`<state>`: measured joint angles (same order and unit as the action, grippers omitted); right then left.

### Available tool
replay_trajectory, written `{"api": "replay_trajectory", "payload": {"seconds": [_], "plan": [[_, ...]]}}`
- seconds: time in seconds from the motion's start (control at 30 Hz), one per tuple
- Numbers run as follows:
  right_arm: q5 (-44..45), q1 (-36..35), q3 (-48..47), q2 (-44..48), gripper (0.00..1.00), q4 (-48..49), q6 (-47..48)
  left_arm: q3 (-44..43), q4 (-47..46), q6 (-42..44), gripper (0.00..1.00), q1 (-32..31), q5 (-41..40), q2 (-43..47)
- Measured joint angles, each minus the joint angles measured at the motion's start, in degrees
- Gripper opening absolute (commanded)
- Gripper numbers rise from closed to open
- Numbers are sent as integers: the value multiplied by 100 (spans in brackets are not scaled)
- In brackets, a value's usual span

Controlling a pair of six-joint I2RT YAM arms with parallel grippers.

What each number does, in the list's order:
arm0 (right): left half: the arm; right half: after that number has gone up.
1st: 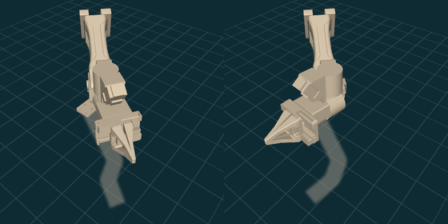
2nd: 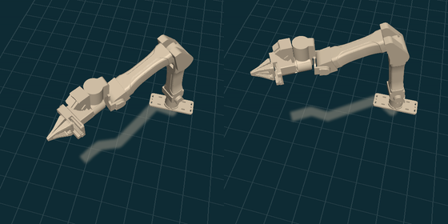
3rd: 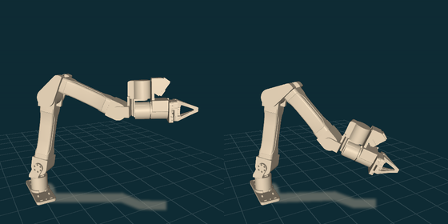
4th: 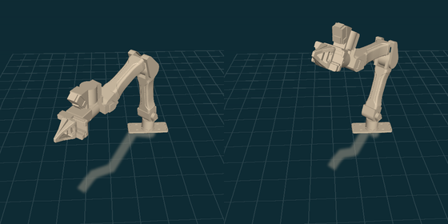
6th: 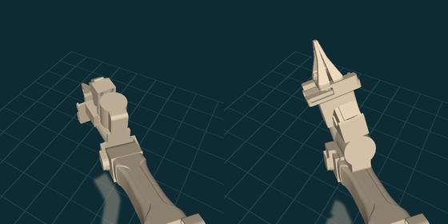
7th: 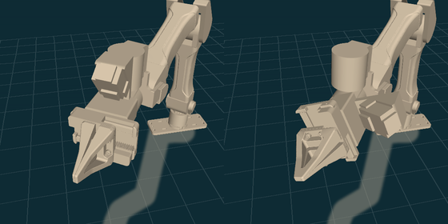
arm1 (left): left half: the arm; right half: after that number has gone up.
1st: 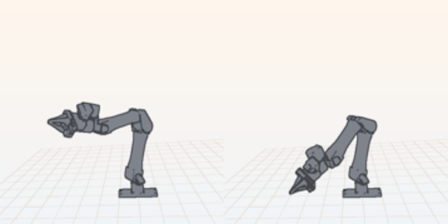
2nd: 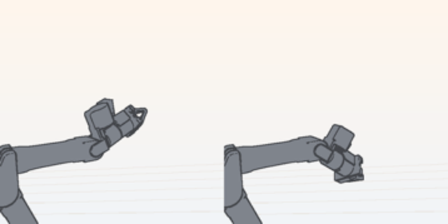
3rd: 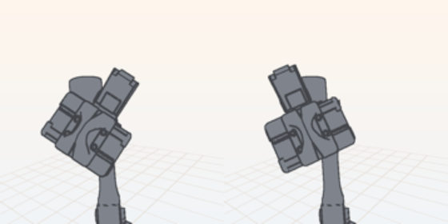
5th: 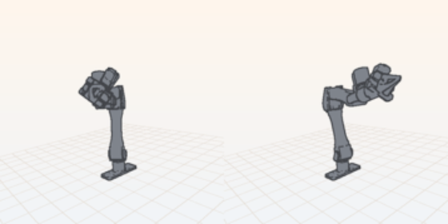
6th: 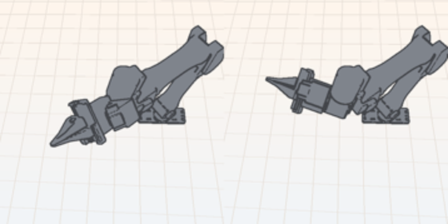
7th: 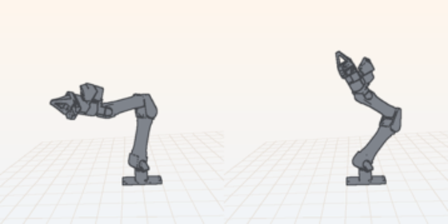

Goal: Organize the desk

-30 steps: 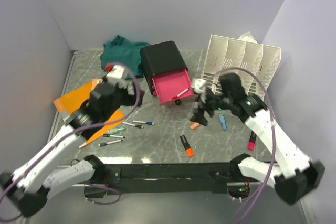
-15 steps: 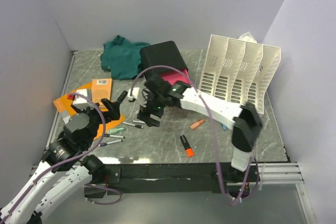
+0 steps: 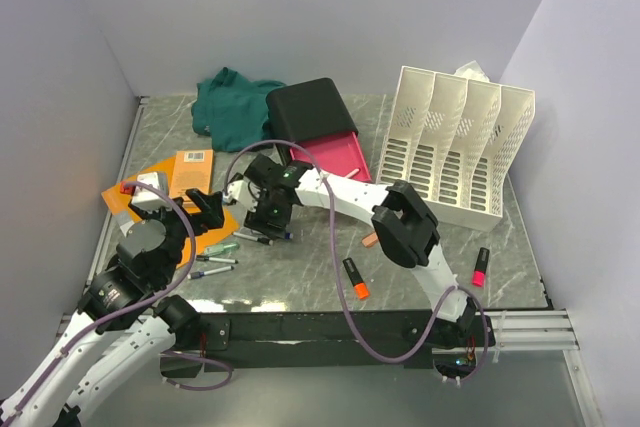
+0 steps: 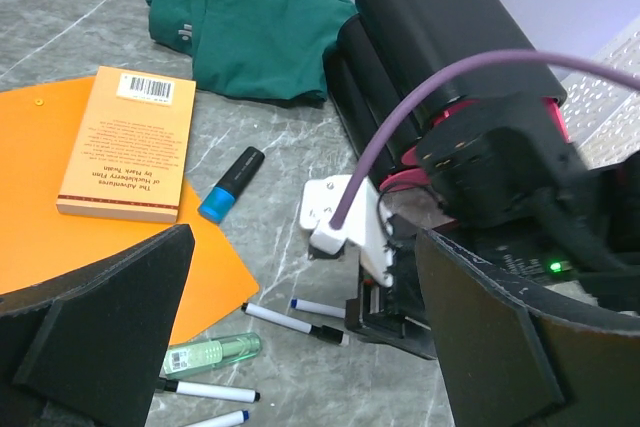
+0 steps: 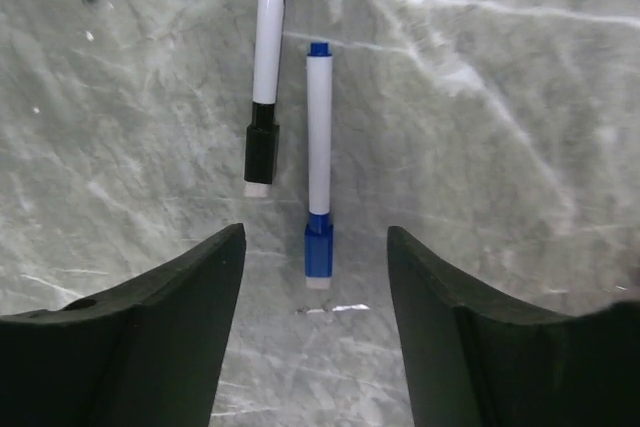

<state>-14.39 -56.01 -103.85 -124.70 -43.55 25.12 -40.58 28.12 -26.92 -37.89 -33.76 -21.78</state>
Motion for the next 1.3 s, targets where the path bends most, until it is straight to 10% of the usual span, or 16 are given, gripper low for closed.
{"api": "replay_trajectory", "payload": {"seconds": [0.27, 0.67, 1.3], "plan": [[160, -35, -7, -369, 52, -118, 33, 7, 0, -20, 100, 0, 2, 42], [437, -136, -20, -444, 0, -94, 151, 9, -9, -39, 100, 0, 48, 133], [-767, -136, -634, 2275, 0, -1073, 787, 85, -48, -343, 100, 0, 313, 887]]}}
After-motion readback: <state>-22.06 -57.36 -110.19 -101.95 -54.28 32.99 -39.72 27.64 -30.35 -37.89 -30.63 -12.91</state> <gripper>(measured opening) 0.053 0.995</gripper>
